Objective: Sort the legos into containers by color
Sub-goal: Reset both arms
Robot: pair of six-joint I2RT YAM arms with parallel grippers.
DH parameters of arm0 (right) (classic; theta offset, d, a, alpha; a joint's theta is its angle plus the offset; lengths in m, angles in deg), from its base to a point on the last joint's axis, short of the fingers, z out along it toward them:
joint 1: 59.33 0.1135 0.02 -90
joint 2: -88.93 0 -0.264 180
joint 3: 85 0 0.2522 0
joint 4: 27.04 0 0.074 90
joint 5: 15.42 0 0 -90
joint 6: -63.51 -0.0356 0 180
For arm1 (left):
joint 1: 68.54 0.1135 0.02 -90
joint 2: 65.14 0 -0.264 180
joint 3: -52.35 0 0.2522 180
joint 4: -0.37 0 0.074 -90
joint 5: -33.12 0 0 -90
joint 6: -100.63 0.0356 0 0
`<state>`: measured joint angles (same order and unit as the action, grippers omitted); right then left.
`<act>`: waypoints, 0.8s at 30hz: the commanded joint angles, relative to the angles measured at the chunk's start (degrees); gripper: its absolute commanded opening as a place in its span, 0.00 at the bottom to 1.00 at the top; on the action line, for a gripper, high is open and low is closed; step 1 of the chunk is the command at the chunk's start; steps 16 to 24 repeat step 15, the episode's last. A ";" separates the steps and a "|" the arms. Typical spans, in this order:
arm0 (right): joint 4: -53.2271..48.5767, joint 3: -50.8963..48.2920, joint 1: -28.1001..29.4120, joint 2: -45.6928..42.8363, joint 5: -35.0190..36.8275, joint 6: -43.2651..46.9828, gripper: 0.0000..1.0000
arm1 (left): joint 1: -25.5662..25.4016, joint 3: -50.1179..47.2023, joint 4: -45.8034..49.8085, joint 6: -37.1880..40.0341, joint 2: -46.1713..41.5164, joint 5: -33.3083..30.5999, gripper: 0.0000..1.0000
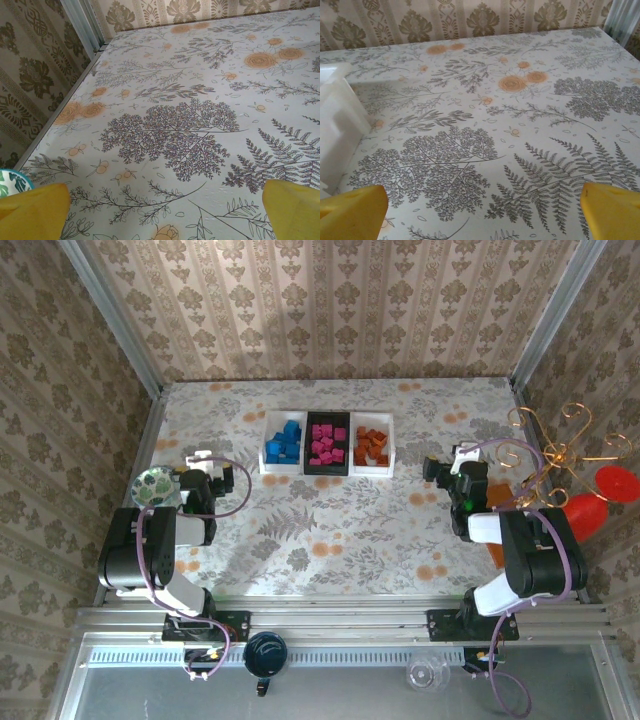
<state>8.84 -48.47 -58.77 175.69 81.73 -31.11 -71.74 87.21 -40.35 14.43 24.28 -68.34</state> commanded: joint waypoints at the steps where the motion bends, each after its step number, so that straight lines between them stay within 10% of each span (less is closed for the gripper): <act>1: -0.12 0.09 0.67 0.61 1.31 1.38 1.00 | -0.06 0.07 -1.46 -0.83 0.07 -0.49 1.00; 24: 0.01 0.13 0.67 0.60 1.36 1.46 1.00 | -0.97 -0.18 -2.29 0.07 0.33 -1.55 1.00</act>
